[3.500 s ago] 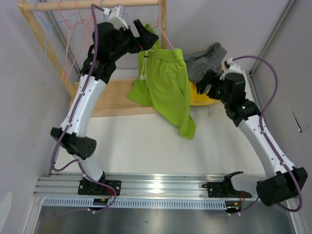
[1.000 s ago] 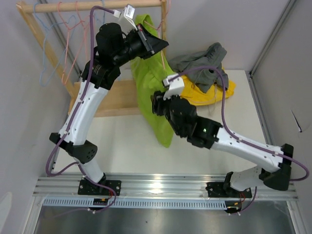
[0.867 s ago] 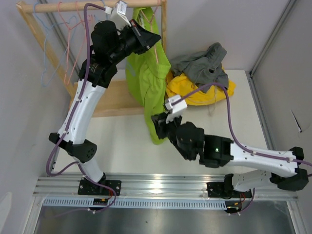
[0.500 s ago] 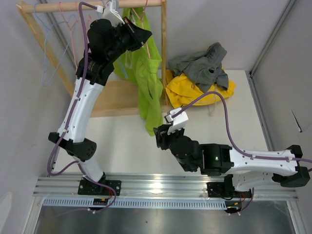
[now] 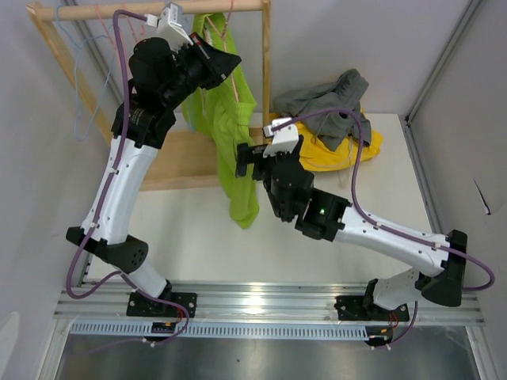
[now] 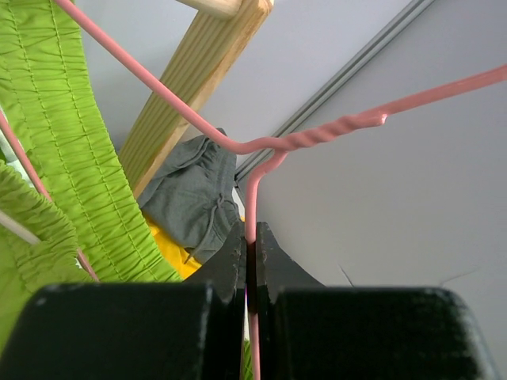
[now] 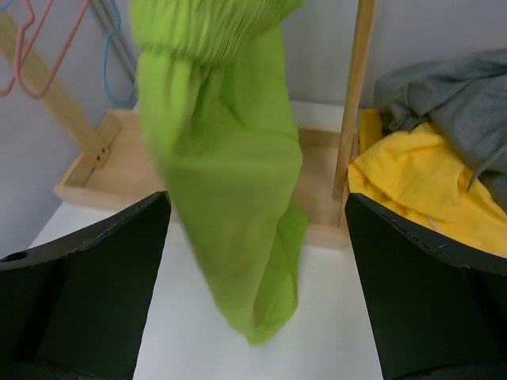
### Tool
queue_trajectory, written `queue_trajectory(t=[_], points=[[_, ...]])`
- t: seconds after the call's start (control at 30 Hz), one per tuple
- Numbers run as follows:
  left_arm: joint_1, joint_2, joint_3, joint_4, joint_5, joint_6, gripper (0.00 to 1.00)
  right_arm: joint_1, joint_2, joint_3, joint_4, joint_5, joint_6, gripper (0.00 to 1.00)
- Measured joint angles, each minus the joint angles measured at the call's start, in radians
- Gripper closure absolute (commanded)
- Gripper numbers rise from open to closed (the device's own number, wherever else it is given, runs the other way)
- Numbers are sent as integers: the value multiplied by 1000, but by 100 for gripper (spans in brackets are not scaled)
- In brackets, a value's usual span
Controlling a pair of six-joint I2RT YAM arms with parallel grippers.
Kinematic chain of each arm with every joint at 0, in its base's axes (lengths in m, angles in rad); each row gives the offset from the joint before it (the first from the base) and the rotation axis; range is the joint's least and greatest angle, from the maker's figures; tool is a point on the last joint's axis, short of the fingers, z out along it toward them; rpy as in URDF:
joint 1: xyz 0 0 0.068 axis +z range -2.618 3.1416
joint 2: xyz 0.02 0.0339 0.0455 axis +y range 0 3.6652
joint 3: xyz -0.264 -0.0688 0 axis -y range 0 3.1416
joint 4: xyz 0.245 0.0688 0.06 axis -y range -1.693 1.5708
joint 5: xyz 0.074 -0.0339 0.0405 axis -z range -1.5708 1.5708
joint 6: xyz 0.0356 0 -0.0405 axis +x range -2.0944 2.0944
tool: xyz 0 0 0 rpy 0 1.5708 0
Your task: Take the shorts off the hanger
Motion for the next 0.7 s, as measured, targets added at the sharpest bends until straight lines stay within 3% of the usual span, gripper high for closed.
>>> queue_trajectory(t=[0.1, 0.13, 0.23, 0.4, 0.57, 0.6, 0.63, 0.7], points=[[1, -2, -3, 0, 6, -8, 100, -71, 55, 29, 57, -43, -13, 32], [1, -2, -3, 0, 6, -8, 100, -88, 77, 42, 69, -60, -15, 53], [4, -2, -5, -6, 5, -8, 100, -106, 135, 68, 88, -98, 3, 70], [8, 4, 29, -38, 6, -5, 100, -65, 146, 60, 77, -107, 53, 77], [24, 5, 57, -63, 15, -7, 100, 17, 86, -28, 63, -75, 103, 73], [27, 5, 57, -63, 20, -7, 100, 33, 77, -41, 58, -72, 113, 78], [29, 5, 57, -63, 23, -7, 100, 42, 71, -49, 54, -71, 117, 93], [32, 5, 57, -63, 29, -8, 100, 50, 63, -63, 53, -63, 131, 100]])
